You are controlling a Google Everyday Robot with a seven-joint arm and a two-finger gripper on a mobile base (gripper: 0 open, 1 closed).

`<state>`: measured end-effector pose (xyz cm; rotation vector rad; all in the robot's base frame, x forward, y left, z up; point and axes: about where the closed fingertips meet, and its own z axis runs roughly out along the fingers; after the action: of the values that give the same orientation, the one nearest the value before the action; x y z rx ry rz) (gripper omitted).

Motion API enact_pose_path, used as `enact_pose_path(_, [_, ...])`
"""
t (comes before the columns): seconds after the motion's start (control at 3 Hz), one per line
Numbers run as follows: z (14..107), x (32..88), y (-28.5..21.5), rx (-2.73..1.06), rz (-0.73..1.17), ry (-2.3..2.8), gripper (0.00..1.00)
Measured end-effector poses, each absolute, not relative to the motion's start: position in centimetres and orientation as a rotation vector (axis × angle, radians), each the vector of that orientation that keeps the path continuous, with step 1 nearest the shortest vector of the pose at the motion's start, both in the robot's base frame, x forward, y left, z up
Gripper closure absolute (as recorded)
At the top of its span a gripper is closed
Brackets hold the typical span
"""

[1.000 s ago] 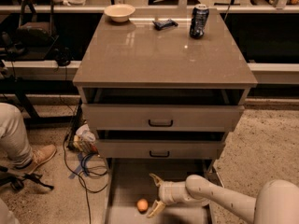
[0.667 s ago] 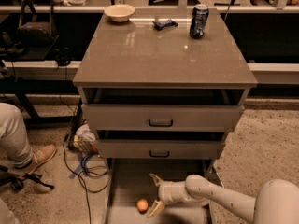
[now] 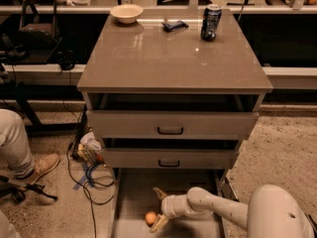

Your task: Pick orange from bottom drawer and place on counter

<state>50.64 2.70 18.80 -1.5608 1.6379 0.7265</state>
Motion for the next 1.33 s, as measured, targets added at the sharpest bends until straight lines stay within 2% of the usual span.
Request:
enact_pose_path(1.0, [13.2,50.9,4.5,-1.583,0.719,1.655,0.00])
enact_pose_path(1.33, [12.5,50.8,4.5,-1.597,0.712,1.663,0.18])
